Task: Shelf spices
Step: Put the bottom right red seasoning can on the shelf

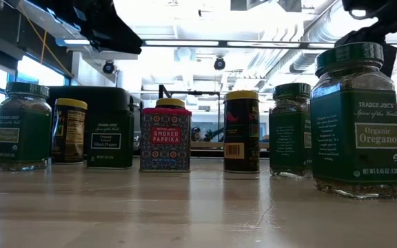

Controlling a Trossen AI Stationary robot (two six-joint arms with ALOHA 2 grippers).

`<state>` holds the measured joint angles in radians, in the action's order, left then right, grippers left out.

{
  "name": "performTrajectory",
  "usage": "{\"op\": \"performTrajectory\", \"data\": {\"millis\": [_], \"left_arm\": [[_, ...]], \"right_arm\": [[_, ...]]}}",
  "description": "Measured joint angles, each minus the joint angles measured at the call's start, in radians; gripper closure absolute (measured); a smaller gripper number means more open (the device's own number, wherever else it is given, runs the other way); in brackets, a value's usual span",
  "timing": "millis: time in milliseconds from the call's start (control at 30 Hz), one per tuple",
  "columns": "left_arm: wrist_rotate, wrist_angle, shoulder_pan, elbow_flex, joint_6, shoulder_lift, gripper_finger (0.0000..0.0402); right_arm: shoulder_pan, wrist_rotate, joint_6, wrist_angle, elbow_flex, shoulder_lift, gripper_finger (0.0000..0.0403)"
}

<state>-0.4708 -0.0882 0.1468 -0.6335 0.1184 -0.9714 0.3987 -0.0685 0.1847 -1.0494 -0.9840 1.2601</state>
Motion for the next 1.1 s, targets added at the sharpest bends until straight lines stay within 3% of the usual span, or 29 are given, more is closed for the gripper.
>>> {"op": "performTrajectory", "data": {"millis": [233,567,800,1100], "left_arm": [[0.026,-0.002,-0.003,0.0,0.0,0.0,0.0234],[0.027,-0.003,-0.003,0.0,0.0,-0.001,0.0234],[0.027,-0.006,-0.003,-0.001,0.0,-0.001,0.0234],[0.027,-0.022,-0.003,-0.001,0.007,-0.001,0.0234]], "right_arm": [[0.061,0.018,0.0,0.023,0.0,0.112,0.0143],[0.052,0.098,0.054,0.037,-0.004,0.199,0.0143],[-0.039,0.2,0.109,0.033,0.001,0.205,0.0143],[-0.181,0.172,0.019,0.095,0.001,0.206,0.0143]]}}
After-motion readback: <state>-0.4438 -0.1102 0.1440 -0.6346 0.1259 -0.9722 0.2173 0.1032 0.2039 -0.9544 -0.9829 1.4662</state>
